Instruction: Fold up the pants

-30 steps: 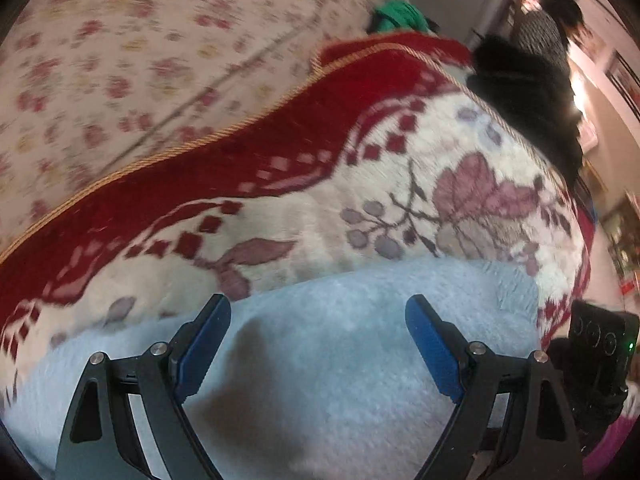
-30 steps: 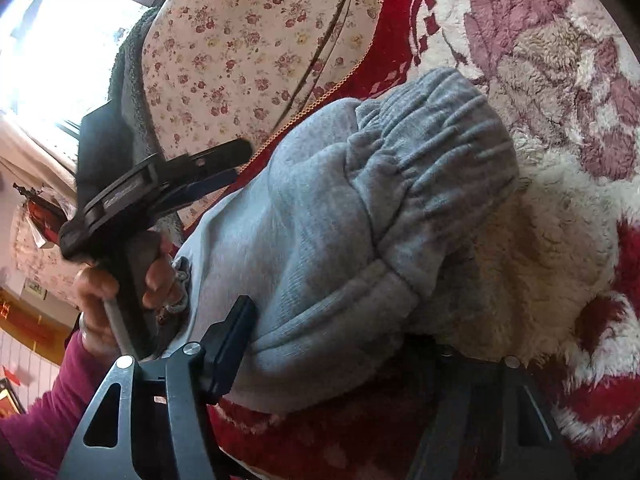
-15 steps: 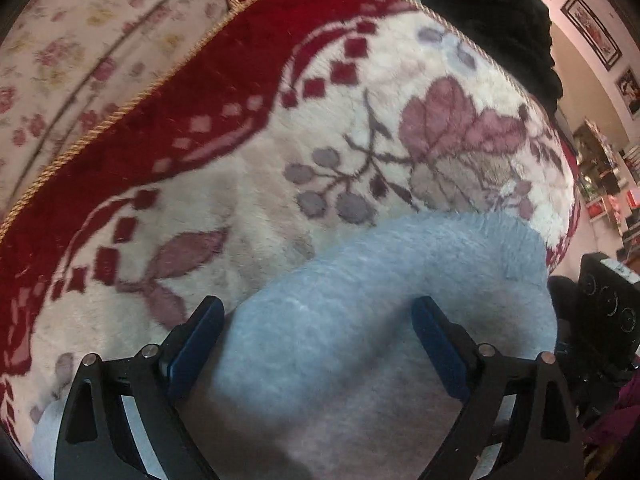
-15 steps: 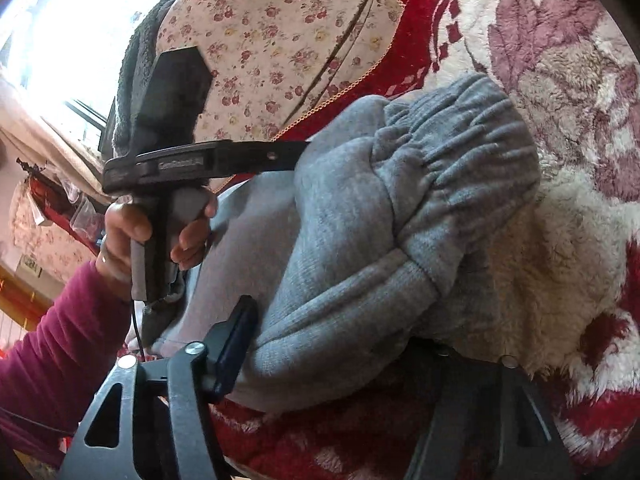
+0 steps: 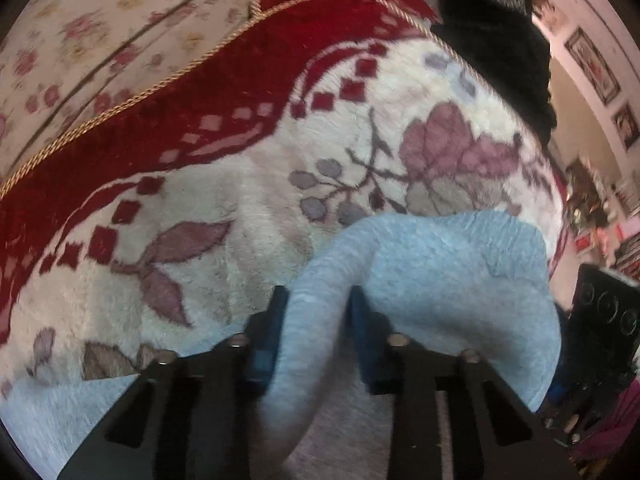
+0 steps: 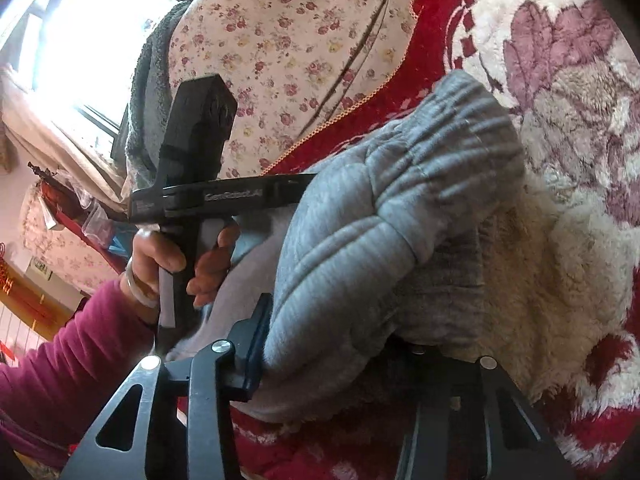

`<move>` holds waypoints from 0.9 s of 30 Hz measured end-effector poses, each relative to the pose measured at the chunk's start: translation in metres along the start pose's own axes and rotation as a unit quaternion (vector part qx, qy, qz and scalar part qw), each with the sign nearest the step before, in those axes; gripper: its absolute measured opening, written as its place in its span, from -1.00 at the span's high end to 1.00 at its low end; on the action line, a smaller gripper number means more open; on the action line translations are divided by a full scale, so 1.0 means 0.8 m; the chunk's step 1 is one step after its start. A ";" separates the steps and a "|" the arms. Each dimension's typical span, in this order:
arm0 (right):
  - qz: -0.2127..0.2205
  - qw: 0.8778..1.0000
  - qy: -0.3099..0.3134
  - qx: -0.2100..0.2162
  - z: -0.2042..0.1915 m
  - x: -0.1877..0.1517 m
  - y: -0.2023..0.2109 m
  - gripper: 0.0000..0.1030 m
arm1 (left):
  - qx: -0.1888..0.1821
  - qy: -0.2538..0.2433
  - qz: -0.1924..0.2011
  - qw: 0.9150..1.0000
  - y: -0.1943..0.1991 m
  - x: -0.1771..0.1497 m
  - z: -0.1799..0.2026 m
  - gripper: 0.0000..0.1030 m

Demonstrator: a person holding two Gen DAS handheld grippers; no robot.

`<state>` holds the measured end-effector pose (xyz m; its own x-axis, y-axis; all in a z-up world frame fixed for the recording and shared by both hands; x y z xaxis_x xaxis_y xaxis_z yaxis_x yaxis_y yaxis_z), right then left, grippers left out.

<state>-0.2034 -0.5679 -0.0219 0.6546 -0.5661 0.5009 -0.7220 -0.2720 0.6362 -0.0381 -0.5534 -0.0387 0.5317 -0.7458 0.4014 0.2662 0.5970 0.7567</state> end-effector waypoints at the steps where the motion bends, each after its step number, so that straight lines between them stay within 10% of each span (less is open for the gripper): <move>1: 0.002 1.000 0.003 -0.002 -0.002 0.001 0.002 0.11 | 0.000 -0.002 0.005 1.000 0.004 0.000 0.003 0.60; 15: 0.052 0.995 0.089 0.013 -0.089 0.030 0.039 0.28 | 0.002 -0.027 0.089 0.996 0.113 0.015 0.051 0.70; 27: 0.075 0.970 0.226 0.053 -0.274 0.049 0.046 0.31 | 0.032 -0.008 0.210 0.977 0.302 -0.032 0.039 0.80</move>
<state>-0.1553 -0.4295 0.1503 0.5548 -0.2120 0.8045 -0.8197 -0.3045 0.4851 -0.0124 -0.3993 0.1502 0.5705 -0.4437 0.6911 -0.0231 0.8325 0.5536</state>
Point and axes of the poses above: each gripper's, at about its wrist camera, not at the fingertips, and y roughly against the way its jaws point, z to its right, x to its top, the point moved 6 cm from there along -y, roughly the way its jaws point, and after that the axes turned 11 degrees about -x, right-handed, at the moved point
